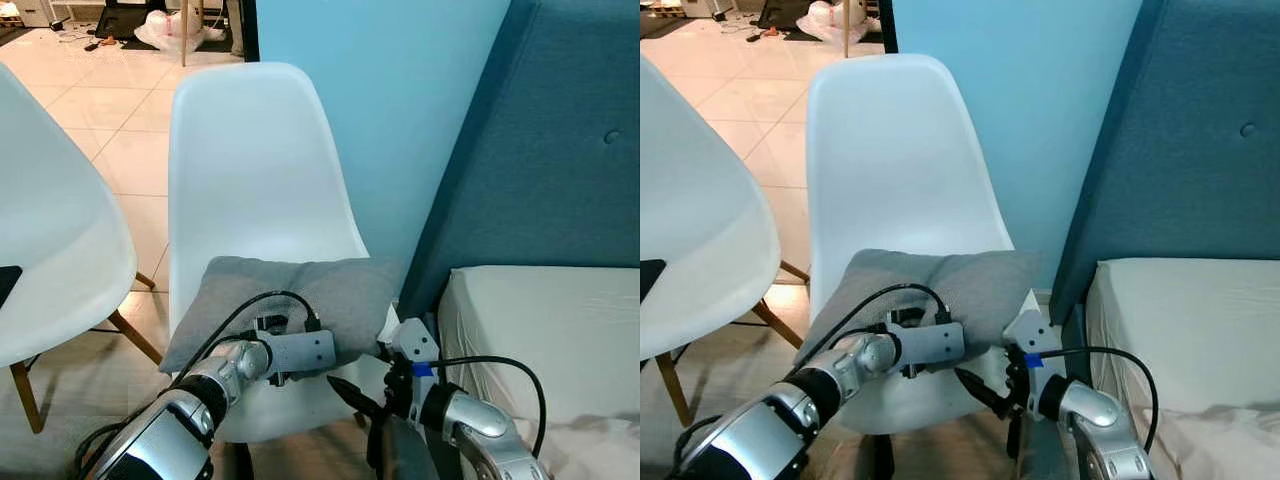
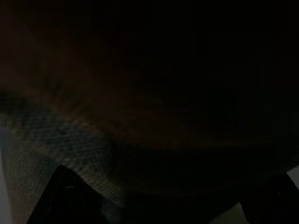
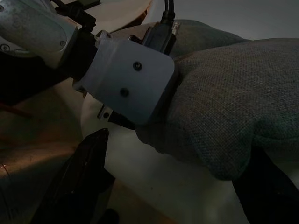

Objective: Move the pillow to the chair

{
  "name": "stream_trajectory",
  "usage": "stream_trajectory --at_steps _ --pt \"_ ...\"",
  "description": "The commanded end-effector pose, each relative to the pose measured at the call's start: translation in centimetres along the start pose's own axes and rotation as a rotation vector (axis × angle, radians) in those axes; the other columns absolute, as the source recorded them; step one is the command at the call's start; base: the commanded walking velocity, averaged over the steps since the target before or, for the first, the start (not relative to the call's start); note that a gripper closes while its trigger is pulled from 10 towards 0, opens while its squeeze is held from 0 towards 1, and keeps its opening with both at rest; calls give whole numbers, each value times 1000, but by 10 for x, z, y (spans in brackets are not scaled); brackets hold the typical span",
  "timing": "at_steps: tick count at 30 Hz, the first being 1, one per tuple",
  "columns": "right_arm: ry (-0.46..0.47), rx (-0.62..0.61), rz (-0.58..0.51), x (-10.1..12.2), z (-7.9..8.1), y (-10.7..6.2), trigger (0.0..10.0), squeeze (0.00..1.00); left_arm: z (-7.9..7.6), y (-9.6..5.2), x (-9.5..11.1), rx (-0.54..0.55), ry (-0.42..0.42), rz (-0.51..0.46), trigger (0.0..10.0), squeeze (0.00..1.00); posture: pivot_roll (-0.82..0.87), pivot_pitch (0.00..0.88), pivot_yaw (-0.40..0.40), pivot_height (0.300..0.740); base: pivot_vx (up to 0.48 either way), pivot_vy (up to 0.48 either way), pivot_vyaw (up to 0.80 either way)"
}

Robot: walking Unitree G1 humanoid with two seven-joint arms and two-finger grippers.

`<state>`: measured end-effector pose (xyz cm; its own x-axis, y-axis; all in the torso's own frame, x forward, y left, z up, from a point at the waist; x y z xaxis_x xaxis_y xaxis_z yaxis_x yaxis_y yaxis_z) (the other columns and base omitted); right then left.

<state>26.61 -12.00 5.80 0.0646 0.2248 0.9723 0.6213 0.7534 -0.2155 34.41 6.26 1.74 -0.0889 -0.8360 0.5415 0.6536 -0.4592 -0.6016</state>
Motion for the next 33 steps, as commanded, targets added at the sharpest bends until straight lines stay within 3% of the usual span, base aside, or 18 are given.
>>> stream_trajectory --at_steps 1,2,9,11,12,13,16,17,19,22,23,24,25,26,29,30,32,33 --pt "-24 47 -32 8 7 8 10000 0 -12 0 -4 -50 -39 0 10000 1000 -69 65 -27 589 0 0 0" --pt "-20 49 -31 8 6 9 10000 0 -12 -1 -5 -59 -87 -6 10000 1000 -72 62 -25 589 0 0 0" --pt "-33 41 -28 8 4 10 10000 0 -14 -8 -5 -125 -162 -63 10000 1000 -75 59 -17 589 0 0 0" --pt "-38 34 -26 7 4 10 10000 0 -5 -13 -5 -83 -273 -110 10000 953 -74 61 -13 589 0 0 0" --pt "-38 32 -26 7 3 10 10000 0 -1 -16 -5 -69 -298 -133 10000 71 -72 63 -12 589 0 0 0" --pt "-38 30 -25 7 3 10 10000 0 0 -19 -5 -69 -318 -157 10000 0 -67 63 -12 589 0 0 0" --pt "-41 25 -25 5 5 12 10000 0 5 -30 -6 -45 -428 -229 10000 0 -59 63 -14 589 0 0 0" --pt "-44 17 -22 5 4 13 10000 0 9 -34 -5 -18 -553 -273 10000 0 -56 65 -17 589 0 0 0" --pt "-49 9 -18 4 4 14 10000 0 13 -40 -8 -9 -706 -321 10000 0 -55 66 -18 589 0 0 0" --pt "-54 3 -12 3 3 15 10000 0 15 -44 -15 2 -737 -322 10000 0 -54 67 -17 589 0 0 0" --pt "-58 -4 -6 2 1 16 10000 0 28 -46 -32 143 -757 -247 10000 0 -52 68 -18 589 0 0 0" --pt "-58 -4 -6 2 1 16 10000 0 28 -46 -32 143 -757 -247 10000 0 -52 68 -18 589 0 0 0" --pt "-59 -11 -6 3 -1 15 10000 0 47 -52 -48 322 -1006 -226 10000 0 -49 67 -16 589 0 0 0" --pt "-60 -14 -6 3 -2 15 10000 0 53 -54 -54 386 -1142 -230 10000 0 -50 66 -16 589 0 0 0" --pt "-61 -18 -6 3 -2 15 10000 0 56 -59 -65 456 -1359 -232 10000 0 -52 66 -14 589 0 0 0" --pt "-61 -18 -6 3 -2 15 10000 0 56 -59 -65 456 -1359 -232 10000 0 -52 66 -14 589 0 0 0" --pt "-62 -27 -4 3 -3 15 10000 0 55 -64 -72 497 -1601 -275 10000 0 -53 62 -16 589 0 0 0" --pt "-64 -30 -2 2 -3 15 10000 0 54 -67 -76 512 -1612 -262 10000 0 -52 63 -17 589 0 0 0"
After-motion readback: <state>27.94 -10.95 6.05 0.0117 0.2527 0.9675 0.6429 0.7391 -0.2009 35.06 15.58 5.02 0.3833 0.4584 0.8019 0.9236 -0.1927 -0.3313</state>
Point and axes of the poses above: a point about 5 cm out from each wrist's last joint towards the gripper, its own y axis pointing out of the wrist towards the gripper, its own x axis along the axis of the wrist's last joint, z = x × y, the point moved 3 cm from there along y, pointing out of the wrist towards the gripper, and after that the axes turned 7 degrees about -y, right-handed, at the moved point
